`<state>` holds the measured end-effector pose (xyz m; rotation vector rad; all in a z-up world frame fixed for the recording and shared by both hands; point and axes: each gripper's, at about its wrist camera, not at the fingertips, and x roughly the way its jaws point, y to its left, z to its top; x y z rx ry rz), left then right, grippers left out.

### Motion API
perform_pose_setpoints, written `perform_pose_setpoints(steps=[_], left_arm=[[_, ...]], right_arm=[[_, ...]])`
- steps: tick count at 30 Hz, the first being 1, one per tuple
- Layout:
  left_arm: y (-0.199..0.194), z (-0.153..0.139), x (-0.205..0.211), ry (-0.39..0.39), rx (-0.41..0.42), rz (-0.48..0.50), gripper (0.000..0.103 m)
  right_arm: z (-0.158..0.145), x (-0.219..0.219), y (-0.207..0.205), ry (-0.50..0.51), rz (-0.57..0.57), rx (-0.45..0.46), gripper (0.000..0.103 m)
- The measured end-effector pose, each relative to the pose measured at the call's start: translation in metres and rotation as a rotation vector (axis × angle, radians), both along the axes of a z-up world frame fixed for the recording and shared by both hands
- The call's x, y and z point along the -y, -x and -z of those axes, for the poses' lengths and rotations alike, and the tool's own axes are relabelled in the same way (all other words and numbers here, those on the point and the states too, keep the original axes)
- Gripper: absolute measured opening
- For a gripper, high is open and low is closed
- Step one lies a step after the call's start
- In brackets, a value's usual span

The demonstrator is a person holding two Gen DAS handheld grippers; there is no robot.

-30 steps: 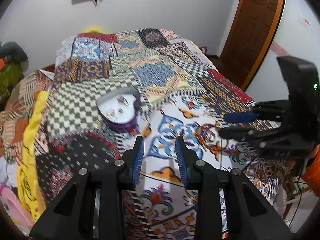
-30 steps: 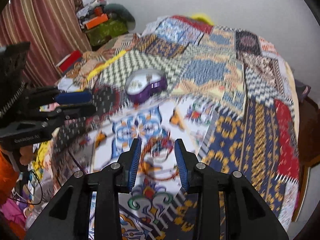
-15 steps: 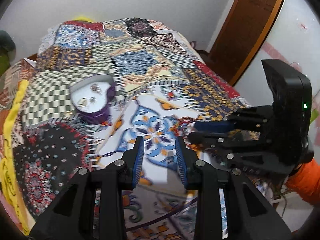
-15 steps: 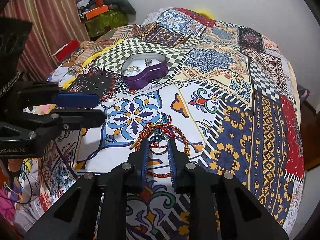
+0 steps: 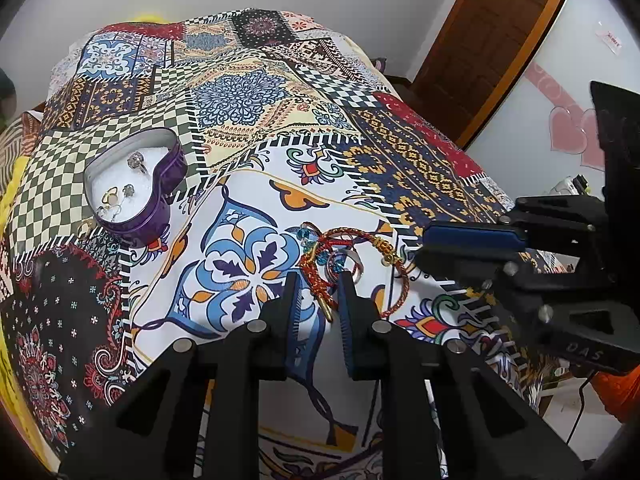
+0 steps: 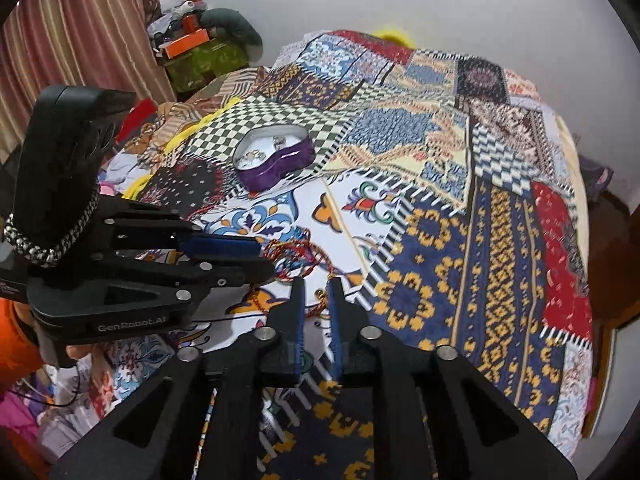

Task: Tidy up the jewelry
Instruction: 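Move both tools back toward the red beaded bracelets, then grasp a red beaded bracelet with the left tool while the right grasps a silver ring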

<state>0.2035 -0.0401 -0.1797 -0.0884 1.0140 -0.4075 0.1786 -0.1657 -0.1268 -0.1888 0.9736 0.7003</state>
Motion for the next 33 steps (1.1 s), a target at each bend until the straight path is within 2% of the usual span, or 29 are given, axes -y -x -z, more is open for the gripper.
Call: perform_pose_setpoints(steps=[2, 8, 16, 18, 19, 22, 27, 33], left_arm=[[0.006, -0.004, -0.004, 0.000, 0.016, -0.005, 0.017], [0.024, -0.015, -0.027, -0.063, 0.062, -0.042, 0.017], [0.026, -0.010, -0.048, -0.049, 0.045, -0.080, 0.017], [0.025, -0.009, -0.047, -0.046, 0.043, -0.077, 0.017], [0.024, -0.009, -0.045, -0.044, 0.043, -0.073, 0.017], [0.023, -0.011, -0.039, -0.035, 0.049, -0.059, 0.017], [0.015, -0.014, -0.021, -0.034, 0.064, -0.036, 0.017], [0.001, -0.003, 0.000, -0.047, 0.031, -0.009, 0.017]], right_arm=[[0.001, -0.004, -0.001, -0.010, -0.007, -0.007, 0.024], [0.006, -0.026, -0.004, 0.029, -0.052, 0.003, 0.024], [0.022, -0.044, -0.010, 0.111, -0.082, -0.004, 0.024], [0.023, -0.046, -0.009, 0.128, -0.094, 0.010, 0.023], [0.023, -0.045, -0.008, 0.122, -0.096, 0.011, 0.020], [0.019, -0.041, -0.009, 0.094, -0.090, 0.004, 0.020], [0.004, -0.023, -0.006, 0.040, -0.044, 0.034, 0.020], [-0.003, 0.001, -0.006, 0.029, 0.015, 0.048, 0.020]])
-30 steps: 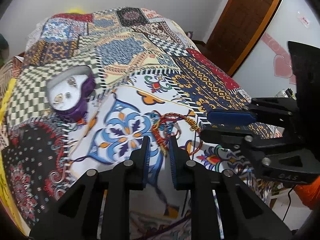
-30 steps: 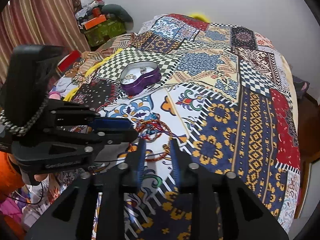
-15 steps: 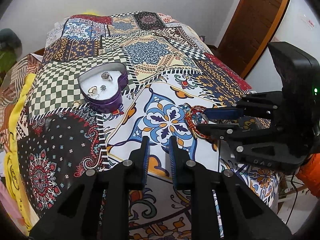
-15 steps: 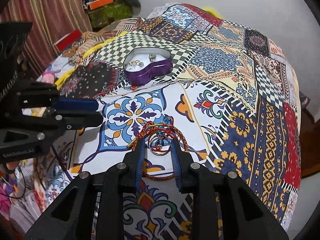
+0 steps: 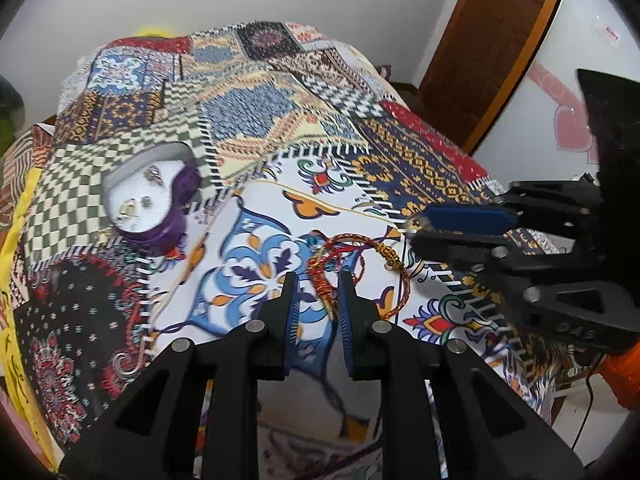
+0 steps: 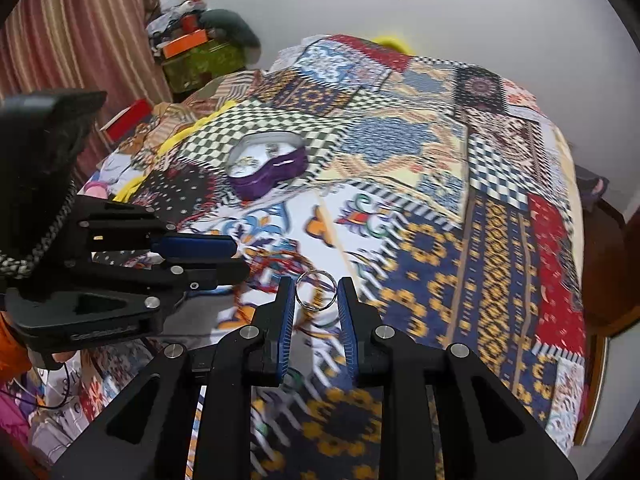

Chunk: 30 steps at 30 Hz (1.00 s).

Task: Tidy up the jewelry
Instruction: 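Grasp a red beaded bracelet with the left tool while the right grasps a silver ring, then carry the bracelet and ring in both tools over the heart tin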

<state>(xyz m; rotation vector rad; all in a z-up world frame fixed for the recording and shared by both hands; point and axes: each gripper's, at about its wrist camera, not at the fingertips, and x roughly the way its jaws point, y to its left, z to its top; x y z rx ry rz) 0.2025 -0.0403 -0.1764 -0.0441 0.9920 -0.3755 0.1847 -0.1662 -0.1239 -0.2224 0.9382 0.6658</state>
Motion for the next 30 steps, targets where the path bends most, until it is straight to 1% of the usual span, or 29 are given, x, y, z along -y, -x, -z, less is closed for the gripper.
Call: perform_pose_setpoints(steps=[2, 3, 5, 11, 15, 25, 30], left_arm=[[-0.003, 0.007, 0.005, -0.005, -0.018, 0.004, 0.017], [-0.002, 0.009, 0.006, -0.008, -0.011, 0.001, 0.016], [-0.001, 0.009, 0.006, -0.007, -0.007, 0.001, 0.006], [0.003, -0.001, 0.000, 0.023, 0.000, -0.005, 0.006], [0.006, -0.016, -0.005, 0.027, 0.035, -0.018, 0.006], [0.013, -0.064, -0.029, 0.021, 0.168, -0.074, 0.006], [0.014, -0.077, -0.048, 0.016, 0.209, -0.114, 0.006]], right_arm=[[0.001, 0.008, 0.000, -0.002, 0.019, -0.005, 0.020], [0.001, 0.012, -0.001, -0.005, 0.027, -0.008, 0.020], [0.002, 0.019, -0.001, -0.009, 0.043, -0.013, 0.020], [-0.002, 0.027, -0.001, -0.027, 0.062, -0.007, 0.020], [-0.009, 0.026, -0.002, -0.047, 0.065, 0.007, 0.020], [-0.029, 0.009, -0.005, -0.086, 0.037, 0.045, 0.020], [-0.038, -0.006, -0.007, -0.109, 0.014, 0.066, 0.020]])
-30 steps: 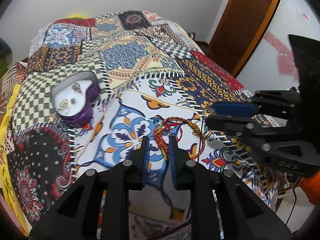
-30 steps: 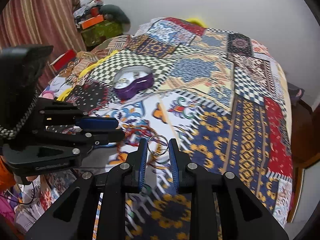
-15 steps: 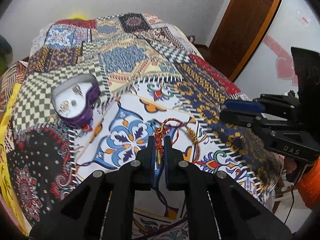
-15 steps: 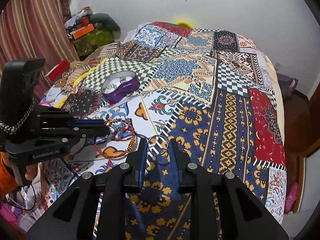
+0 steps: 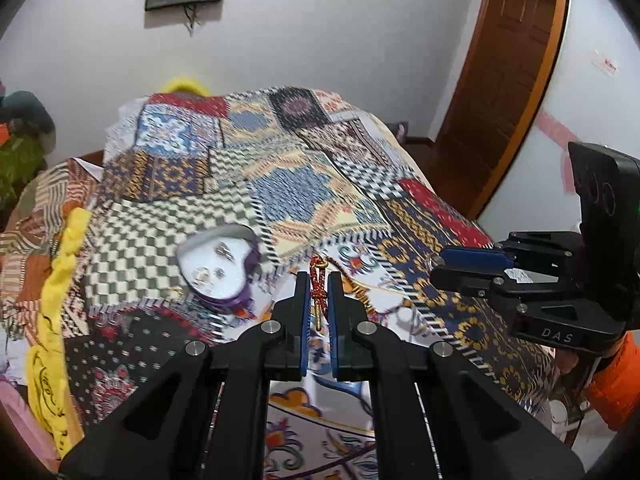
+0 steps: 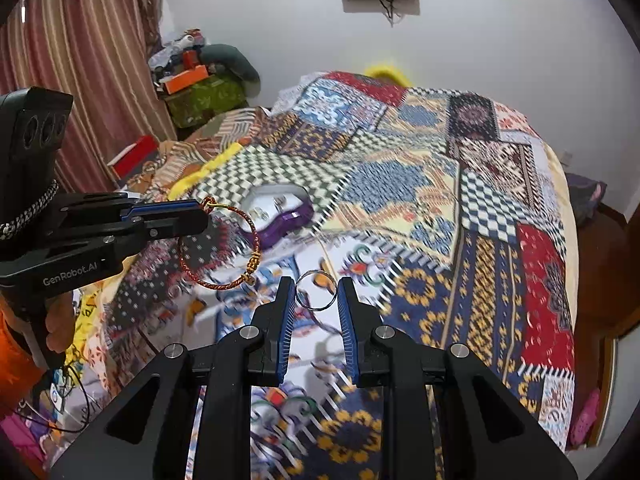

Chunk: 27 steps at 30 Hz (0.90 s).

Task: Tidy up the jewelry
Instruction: 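Carry the bracelet and ring in both tools over the heart tin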

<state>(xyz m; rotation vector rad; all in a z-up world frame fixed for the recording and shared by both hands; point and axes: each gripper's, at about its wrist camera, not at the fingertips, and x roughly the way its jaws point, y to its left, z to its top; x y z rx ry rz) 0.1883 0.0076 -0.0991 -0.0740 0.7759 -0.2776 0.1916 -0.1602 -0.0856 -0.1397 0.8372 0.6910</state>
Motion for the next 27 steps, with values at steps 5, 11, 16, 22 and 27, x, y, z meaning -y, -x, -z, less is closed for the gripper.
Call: perform_pose_setpoints(steps=[5, 11, 16, 22, 27], left_arm=[[-0.002, -0.008, -0.020, -0.005, 0.029, -0.037, 0.006], [-0.009, -0.009, -0.039, -0.021, 0.052, -0.074, 0.006], [-0.021, -0.002, -0.057, -0.016, 0.045, -0.105, 0.006], [-0.039, 0.016, -0.076, -0.003, 0.018, -0.133, 0.006], [-0.057, 0.031, -0.086, 0.007, -0.009, -0.139, 0.006]], right_arm=[[-0.010, -0.018, -0.004, -0.033, -0.027, 0.028, 0.020], [-0.013, -0.041, -0.016, -0.054, -0.052, 0.035, 0.020], [-0.010, -0.062, -0.028, -0.050, -0.074, 0.035, 0.020], [-0.001, -0.083, -0.045, -0.035, -0.095, 0.013, 0.020], [0.013, -0.100, -0.059, -0.003, -0.114, -0.020, 0.020]])
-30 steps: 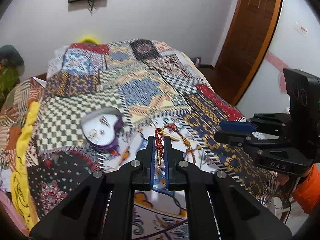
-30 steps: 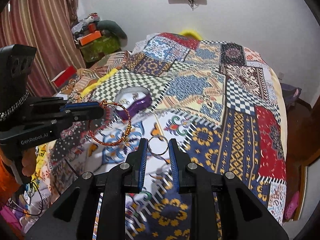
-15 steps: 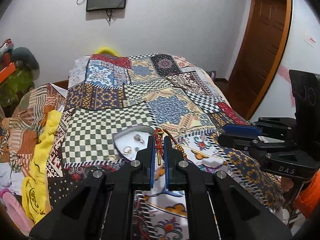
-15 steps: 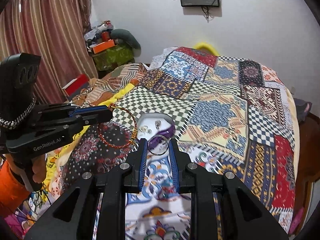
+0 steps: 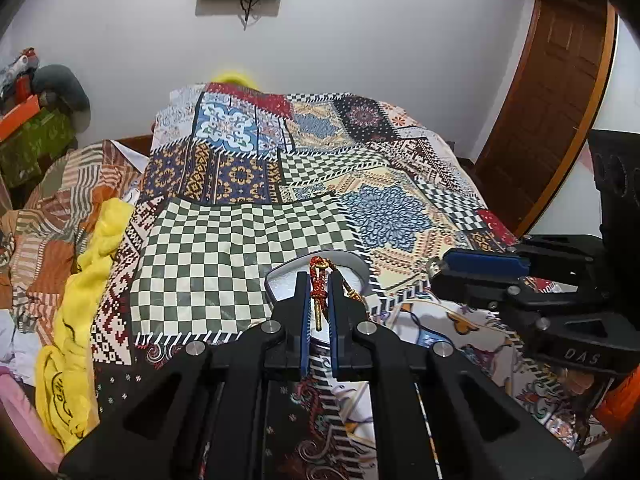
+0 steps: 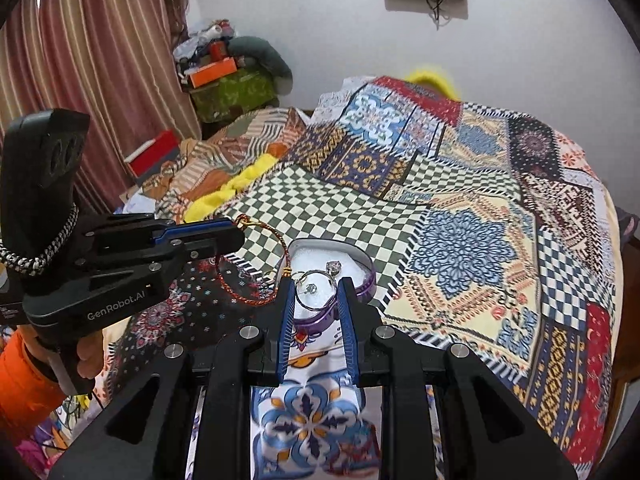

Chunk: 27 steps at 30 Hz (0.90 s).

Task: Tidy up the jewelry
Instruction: 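Carry the bracelet and ring in both tools over the heart tin, then open both tools to drop the bracelet and ring into the tin foam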

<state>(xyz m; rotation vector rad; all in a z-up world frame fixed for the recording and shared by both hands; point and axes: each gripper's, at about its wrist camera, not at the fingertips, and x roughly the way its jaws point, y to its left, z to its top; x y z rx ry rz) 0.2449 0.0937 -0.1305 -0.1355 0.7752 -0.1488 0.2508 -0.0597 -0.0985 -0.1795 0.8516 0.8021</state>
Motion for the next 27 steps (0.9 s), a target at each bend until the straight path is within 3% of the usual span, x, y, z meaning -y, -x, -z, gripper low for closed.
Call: perform_pose_setpoints(steps=[11, 18, 27], left_arm=[[-0.035, 0.034, -0.012, -0.019, -0.048, -0.017, 0.006], [-0.051, 0.053, -0.016, 0.009, -0.108, 0.001, 0.006], [-0.049, 0.062, -0.017, 0.006, -0.158, 0.030, 0.006]], right_arm=[[0.025, -0.030, -0.027, 0.092, -0.050, -0.050, 0.020], [0.042, -0.043, -0.032, 0.136, -0.083, -0.102, 0.020], [0.053, -0.048, -0.032, 0.172, -0.105, -0.119, 0.020]])
